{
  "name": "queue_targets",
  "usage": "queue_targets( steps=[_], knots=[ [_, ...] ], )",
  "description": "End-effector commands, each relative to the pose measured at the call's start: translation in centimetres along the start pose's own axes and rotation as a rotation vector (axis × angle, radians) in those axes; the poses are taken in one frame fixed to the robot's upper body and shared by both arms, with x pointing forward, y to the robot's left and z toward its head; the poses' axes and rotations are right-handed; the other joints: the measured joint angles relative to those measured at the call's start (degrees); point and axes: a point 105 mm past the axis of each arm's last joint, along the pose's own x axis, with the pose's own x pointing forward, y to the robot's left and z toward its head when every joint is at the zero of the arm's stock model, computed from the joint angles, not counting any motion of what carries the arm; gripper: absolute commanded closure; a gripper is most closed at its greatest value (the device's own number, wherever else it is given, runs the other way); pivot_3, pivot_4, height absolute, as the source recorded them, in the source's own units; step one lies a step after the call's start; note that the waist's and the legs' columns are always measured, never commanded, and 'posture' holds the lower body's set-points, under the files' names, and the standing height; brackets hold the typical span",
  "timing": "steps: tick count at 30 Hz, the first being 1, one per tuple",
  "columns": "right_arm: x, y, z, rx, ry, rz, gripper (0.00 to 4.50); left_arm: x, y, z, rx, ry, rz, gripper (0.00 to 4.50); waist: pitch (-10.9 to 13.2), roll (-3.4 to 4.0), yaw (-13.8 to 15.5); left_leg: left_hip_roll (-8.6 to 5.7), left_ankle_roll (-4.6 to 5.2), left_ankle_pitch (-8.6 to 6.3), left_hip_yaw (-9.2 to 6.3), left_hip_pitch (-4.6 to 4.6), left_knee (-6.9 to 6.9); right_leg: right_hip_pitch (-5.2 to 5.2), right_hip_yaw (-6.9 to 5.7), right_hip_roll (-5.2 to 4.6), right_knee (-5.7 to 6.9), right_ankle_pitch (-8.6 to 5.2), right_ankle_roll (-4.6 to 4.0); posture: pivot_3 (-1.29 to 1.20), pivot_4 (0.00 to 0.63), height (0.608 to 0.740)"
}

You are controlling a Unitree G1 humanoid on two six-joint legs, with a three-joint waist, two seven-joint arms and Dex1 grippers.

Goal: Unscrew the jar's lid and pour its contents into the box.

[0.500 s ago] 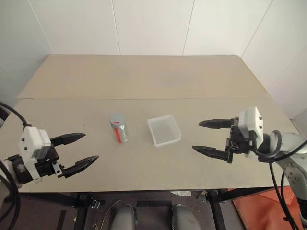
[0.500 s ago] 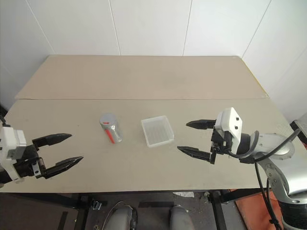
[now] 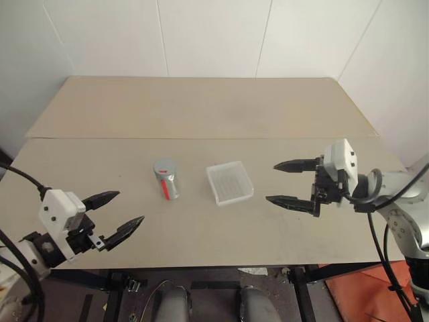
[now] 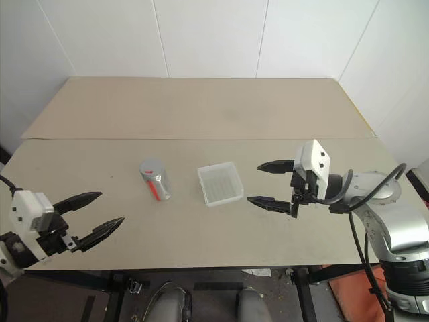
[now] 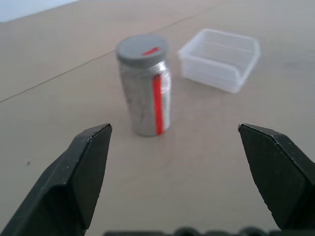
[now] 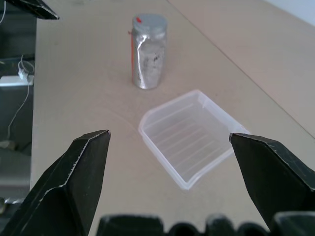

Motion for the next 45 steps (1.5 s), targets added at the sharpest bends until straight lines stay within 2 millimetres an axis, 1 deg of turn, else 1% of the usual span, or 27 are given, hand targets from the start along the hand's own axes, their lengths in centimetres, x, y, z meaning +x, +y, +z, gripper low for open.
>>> queue_targets(
  steps=[1,3,7,9,12,15,23,26,29,32,35,45],
  knots=[
    [-0.3,0.4,1.2,-0.089,-0.006,0.033,0.00,1.5,-0.1,0.1,0.016,-0.048,0.076,0.04,0.00,0.00,0.11,-0.01,0.00,0.00,-0.01,0.01,0.01,0.02,0.00,-0.01,-0.01,0.00,0.00,0.00,0.150,0.740],
    [-0.4,0.6,1.3,-0.096,0.000,0.038,0.00,2.3,-0.3,-0.1,-0.018,-0.066,0.097,0.04,0.00,0.00,0.05,0.00,0.00,0.00,-0.02,0.05,0.02,0.11,-0.01,0.00,-0.05,0.01,0.01,0.00,0.150,0.740],
    [-0.5,0.4,2.7,-0.121,-0.026,0.051,0.00,4.8,-0.5,-1.0,-0.056,-0.095,0.153,0.04,-0.01,0.01,-0.03,-0.01,0.00,0.00,-0.04,0.08,0.02,0.14,-0.01,0.01,-0.03,0.02,0.01,0.00,0.150,0.740],
    [-0.5,0.3,2.8,-0.141,-0.014,0.051,0.00,5.8,-0.6,-1.2,-0.061,-0.103,0.178,0.04,-0.01,0.02,-0.11,-0.02,0.00,0.00,-0.05,0.14,0.02,0.19,-0.01,0.02,-0.02,0.02,0.00,0.00,0.150,0.740],
    [-0.6,0.6,2.9,-0.132,-0.010,0.073,0.00,7.3,-0.5,-1.6,-0.076,-0.129,0.273,0.04,-0.01,0.01,-0.12,-0.02,0.00,0.00,-0.06,0.10,0.01,0.19,-0.02,0.01,-0.08,0.02,0.01,0.00,0.150,0.740],
    [-0.5,0.8,2.9,-0.153,0.003,0.085,0.00,8.3,-1.1,-1.8,-0.082,-0.147,0.277,0.04,-0.01,0.01,-0.11,-0.05,0.01,0.00,-0.09,0.08,0.02,0.19,-0.02,0.00,-0.08,0.03,0.01,0.00,0.150,0.740],
    [-0.7,0.8,3.2,-0.171,-0.004,0.075,0.00,10.3,-1.4,-2.0,-0.092,-0.179,0.363,0.04,-0.01,0.00,-0.12,-0.06,0.01,0.00,-0.08,0.08,0.02,0.19,-0.01,-0.01,-0.08,0.03,0.02,0.00,0.150,0.740],
    [-0.8,1.0,3.3,-0.174,-0.008,0.082,0.00,10.9,-1.2,-1.8,-0.095,-0.201,0.423,0.04,-0.01,0.00,-0.03,-0.07,0.01,-0.01,-0.09,0.05,0.02,0.18,-0.02,-0.01,-0.10,0.03,0.03,0.00,0.150,0.740],
    [-0.8,0.8,3.3,-0.187,-0.004,0.063,0.00,11.7,-1.5,-1.4,-0.099,-0.224,0.459,0.04,-0.01,0.00,0.04,-0.08,0.01,-0.01,-0.10,0.05,0.03,0.19,-0.02,-0.01,-0.10,0.04,0.03,0.00,0.150,0.740],
    [-0.8,0.9,3.3,-0.190,-0.004,0.062,0.00,12.1,-1.6,-1.2,-0.097,-0.238,0.482,0.04,-0.01,0.00,-0.01,-0.08,0.01,-0.01,-0.10,0.04,0.03,0.19,-0.02,-0.01,-0.11,0.04,0.04,0.00,0.150,0.740],
    [-1.0,1.0,3.5,-0.193,-0.007,0.076,0.00,12.7,-1.3,-1.0,-0.094,-0.245,0.527,0.04,-0.01,0.00,0.09,-0.08,0.01,-0.01,-0.11,0.05,0.03,0.19,-0.02,-0.01,-0.10,0.04,0.04,0.00,0.150,0.740],
    [-1.3,1.3,3.3,-0.173,-0.009,0.115,0.00,13.8,-1.5,-0.5,-0.076,-0.258,0.576,0.04,-0.01,0.00,0.36,-0.09,0.02,-0.01,-0.13,0.03,0.05,0.20,-0.03,-0.01,-0.12,0.05,0.06,0.00,0.150,0.740]
  ],
)
